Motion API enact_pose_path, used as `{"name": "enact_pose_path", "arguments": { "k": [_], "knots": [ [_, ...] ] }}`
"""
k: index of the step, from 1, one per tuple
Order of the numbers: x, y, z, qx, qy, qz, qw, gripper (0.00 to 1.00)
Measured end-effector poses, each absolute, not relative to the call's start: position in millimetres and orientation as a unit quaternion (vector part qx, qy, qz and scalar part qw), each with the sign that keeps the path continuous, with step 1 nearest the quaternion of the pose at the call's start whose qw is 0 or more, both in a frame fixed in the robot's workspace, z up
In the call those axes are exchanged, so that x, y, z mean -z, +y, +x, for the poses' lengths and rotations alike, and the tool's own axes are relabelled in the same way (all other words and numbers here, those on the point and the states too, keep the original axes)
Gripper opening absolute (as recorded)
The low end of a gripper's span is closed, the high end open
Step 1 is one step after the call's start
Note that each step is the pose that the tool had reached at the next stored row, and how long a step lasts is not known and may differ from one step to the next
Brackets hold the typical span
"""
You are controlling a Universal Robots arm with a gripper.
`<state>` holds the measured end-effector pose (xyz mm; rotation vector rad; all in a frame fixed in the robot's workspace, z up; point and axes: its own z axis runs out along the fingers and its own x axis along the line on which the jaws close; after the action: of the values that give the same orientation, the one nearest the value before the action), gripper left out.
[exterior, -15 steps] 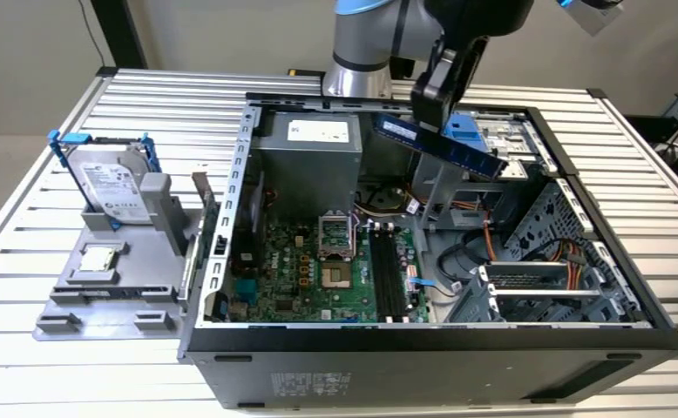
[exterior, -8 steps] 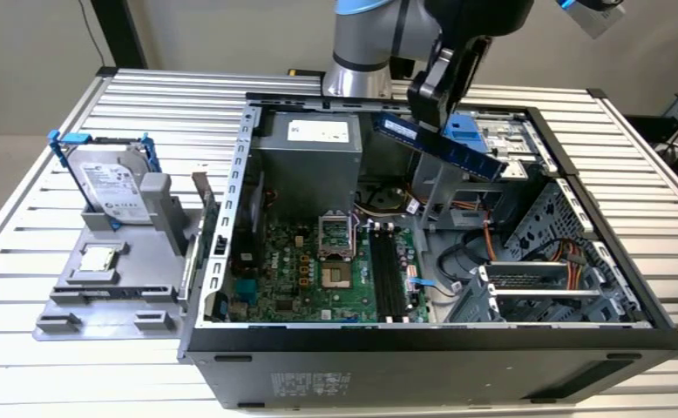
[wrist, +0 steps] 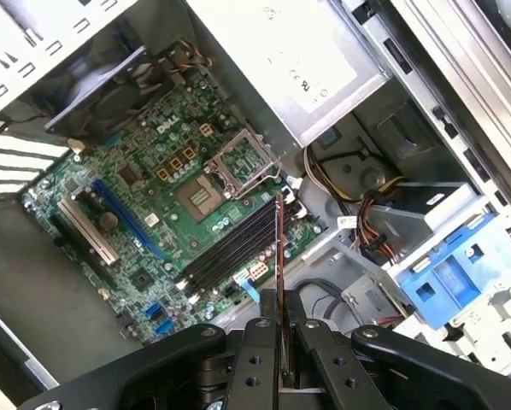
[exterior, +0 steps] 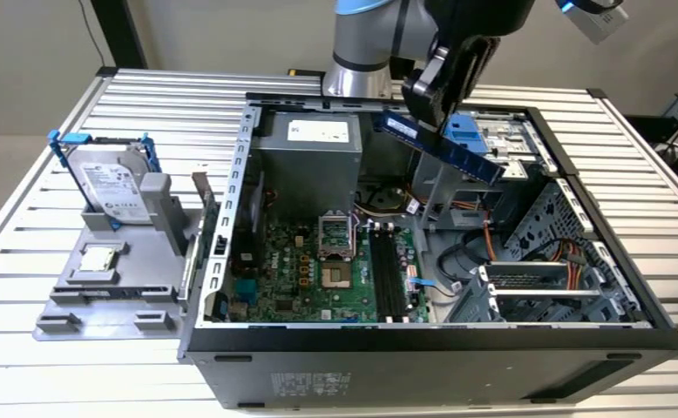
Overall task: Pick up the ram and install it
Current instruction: 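Insert the ram into the slot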
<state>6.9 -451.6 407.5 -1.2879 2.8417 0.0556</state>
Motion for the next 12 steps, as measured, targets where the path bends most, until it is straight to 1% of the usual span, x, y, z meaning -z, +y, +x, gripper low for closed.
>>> {"name": "enact_pose_path", "arguments": {
  "k": [12],
  "knots": [
    [-407.3,-451.7,6.9,-0.017,0.948,-0.319,0.012,0.0]
  ]
}}
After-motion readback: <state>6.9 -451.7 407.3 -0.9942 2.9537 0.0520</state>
